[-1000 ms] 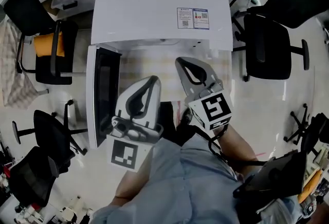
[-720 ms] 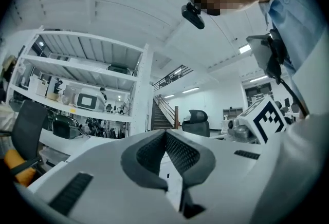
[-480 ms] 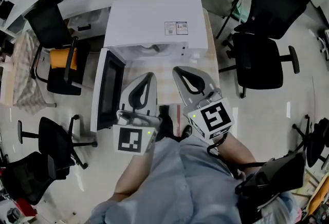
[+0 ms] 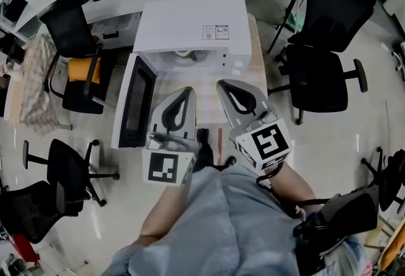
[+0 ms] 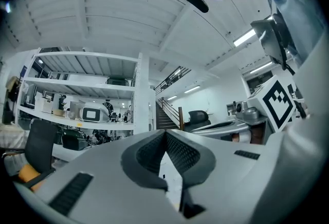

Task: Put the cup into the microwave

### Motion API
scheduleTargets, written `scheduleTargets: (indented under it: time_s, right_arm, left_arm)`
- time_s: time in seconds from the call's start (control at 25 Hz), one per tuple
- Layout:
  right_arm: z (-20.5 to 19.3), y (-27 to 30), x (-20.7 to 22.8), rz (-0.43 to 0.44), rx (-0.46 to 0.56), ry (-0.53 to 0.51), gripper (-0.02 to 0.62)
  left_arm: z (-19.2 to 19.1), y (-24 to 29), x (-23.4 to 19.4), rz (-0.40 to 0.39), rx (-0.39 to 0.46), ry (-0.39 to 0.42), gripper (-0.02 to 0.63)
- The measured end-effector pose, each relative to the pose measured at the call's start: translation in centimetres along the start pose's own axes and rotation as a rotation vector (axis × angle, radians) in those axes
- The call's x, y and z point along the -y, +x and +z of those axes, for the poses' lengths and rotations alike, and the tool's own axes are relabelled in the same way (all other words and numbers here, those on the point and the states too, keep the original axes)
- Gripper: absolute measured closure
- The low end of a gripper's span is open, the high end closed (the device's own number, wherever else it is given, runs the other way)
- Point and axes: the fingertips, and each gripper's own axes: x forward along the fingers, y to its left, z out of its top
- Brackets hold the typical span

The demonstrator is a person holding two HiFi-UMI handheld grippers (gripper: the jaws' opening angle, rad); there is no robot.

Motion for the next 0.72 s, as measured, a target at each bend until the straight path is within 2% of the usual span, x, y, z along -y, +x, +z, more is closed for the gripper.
scheduleTargets:
  time_s: [0.56,0.72]
  right_arm:
    - [0.1,-1.4,0.2,0.001,0.011,0.005,0.594]
    - [0.0,-1.6,0.6,-0.003,0.014,0.008,0.594]
  left_arm:
    - [0.8,0.3,1.0,0.007,0.043,0.011,0.601]
    - [0.5,0.6,1.4,-0.007,0.024,0.008,0.601]
